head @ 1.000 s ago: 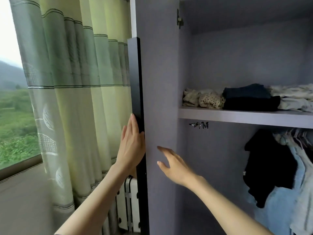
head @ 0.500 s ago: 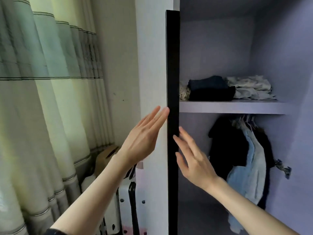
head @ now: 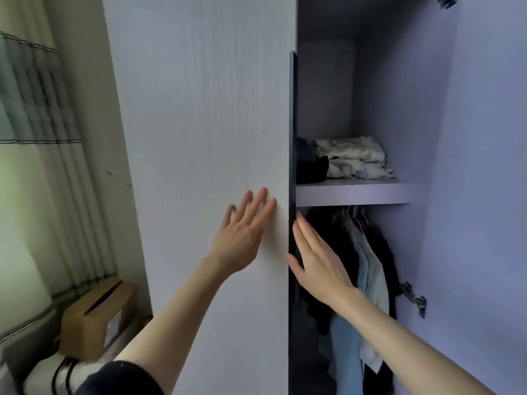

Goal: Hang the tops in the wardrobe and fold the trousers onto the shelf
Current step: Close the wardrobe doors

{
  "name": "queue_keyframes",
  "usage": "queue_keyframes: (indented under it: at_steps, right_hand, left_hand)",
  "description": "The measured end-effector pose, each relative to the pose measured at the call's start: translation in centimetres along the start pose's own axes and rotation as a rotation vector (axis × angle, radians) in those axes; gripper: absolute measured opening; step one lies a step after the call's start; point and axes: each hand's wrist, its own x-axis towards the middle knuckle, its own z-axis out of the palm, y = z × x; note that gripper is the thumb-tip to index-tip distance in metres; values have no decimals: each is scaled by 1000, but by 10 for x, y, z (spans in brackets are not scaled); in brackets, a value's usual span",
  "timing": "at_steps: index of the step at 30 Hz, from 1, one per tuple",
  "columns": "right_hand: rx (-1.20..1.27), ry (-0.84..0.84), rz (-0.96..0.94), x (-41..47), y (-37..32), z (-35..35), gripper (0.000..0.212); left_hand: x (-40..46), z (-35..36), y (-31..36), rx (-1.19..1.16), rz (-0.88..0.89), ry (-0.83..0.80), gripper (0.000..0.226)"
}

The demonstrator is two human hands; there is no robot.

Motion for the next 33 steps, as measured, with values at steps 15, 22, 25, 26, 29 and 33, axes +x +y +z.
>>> queue_keyframes:
  at_steps: [15,22,25,26,29,33]
  right_hand:
    - [-21,-275,108,67,66,41,66]
    - [33,-407,206,41,70,16,62]
    - [-4,-352,247,8,71,-15,59]
    - [-17,-329,263,-4,72,-28,59]
    - [-55,-228,317,-48,73,-70,57]
    - [-209,-178,406,-111,76,-137,56]
  left_hand:
    - [63,67,-10,149,-168,-127,80]
    - [49,55,4,-18,-220,-326,66]
    - [24,48,29,-64,-135,-242,58]
    - [17,46,39,-96,-107,-230,57]
    - [0,37,77,-182,-6,-197,55]
    - [-15,22,141,-308,141,-175,54]
